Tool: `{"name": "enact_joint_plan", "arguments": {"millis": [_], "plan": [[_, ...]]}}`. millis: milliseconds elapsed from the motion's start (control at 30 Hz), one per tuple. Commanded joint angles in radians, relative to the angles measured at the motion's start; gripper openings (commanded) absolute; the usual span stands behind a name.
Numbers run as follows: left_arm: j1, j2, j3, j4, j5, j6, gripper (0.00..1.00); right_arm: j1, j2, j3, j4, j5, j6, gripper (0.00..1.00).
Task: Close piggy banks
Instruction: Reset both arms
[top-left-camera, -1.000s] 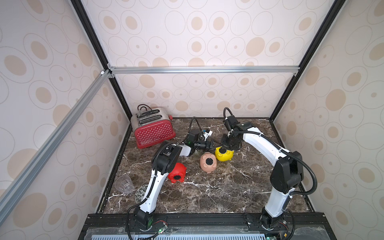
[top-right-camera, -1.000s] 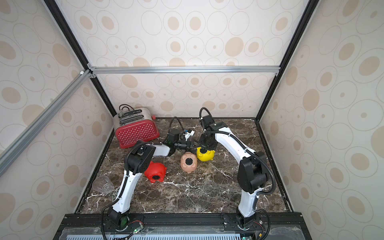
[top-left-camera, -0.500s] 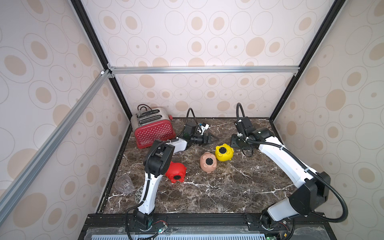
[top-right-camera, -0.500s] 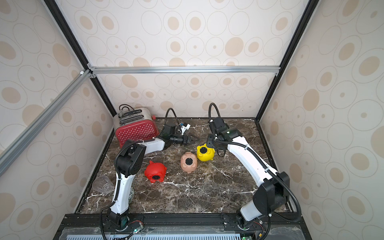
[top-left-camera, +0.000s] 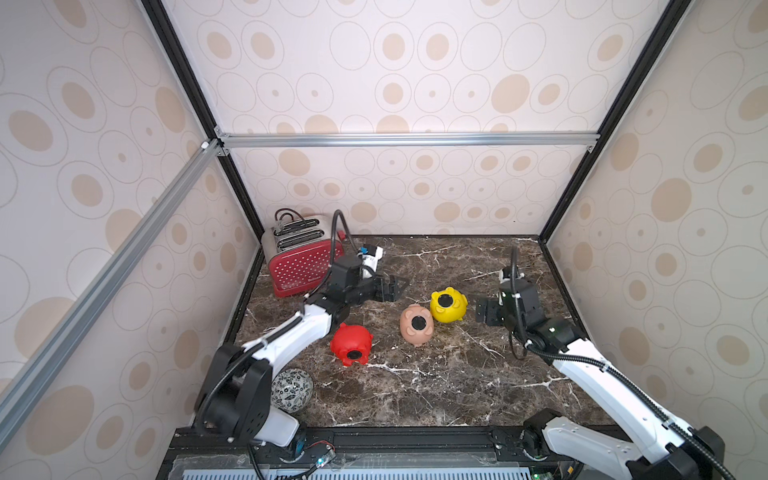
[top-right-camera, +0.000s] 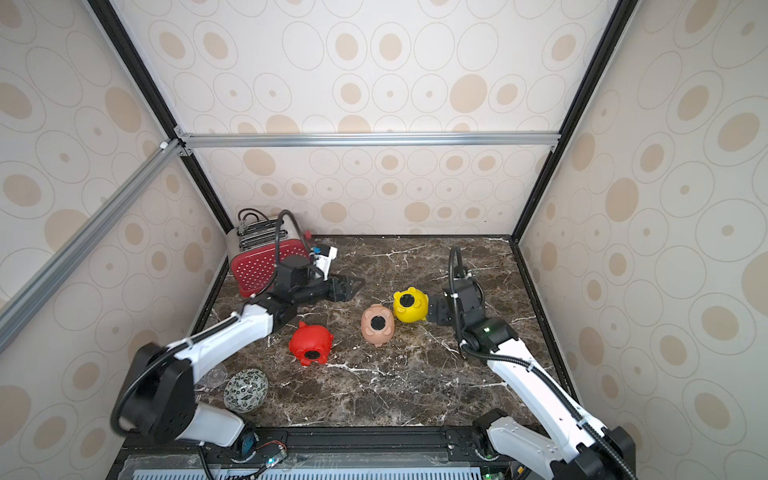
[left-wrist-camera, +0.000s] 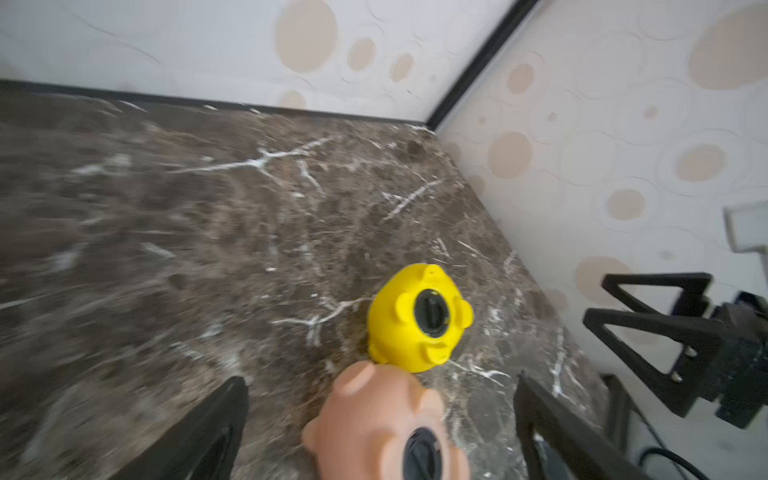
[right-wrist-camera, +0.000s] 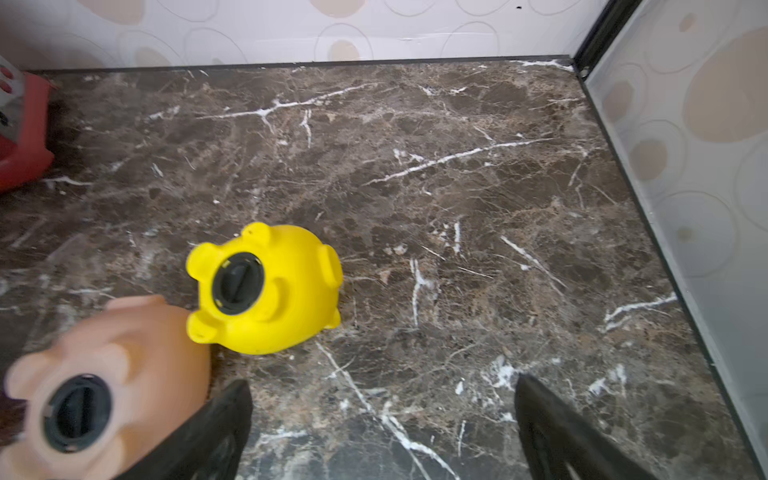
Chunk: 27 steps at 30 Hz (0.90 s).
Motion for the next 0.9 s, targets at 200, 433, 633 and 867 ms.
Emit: {"name": "enact_joint_plan", "arguments": {"millis": [200,433,633,867], "plan": [[0.009,-0.508,-0.364,-0.064,-0.73,0.126,0.99,-0.011,-0.172,-0.274,0.348,0.164,-0.139,1.0],[0.012,-0.594,-0.514,-0.013,-1.041,0.259,0.99,-0.018,-0.166,-0.452,0.6,0.269,-0.208,1.0],[0.059,-0.57,-0.595,0.177,-1.085,0.392,0.99,-0.067,-0.111,-0.531,0.746,0.281,-0.249,1.0],[0.281,-0.309,-0.648,0.414,-0.903,0.395,0.99,-0.153,0.085,-0.58,1.032,0.255,-0.244,1.0]]}}
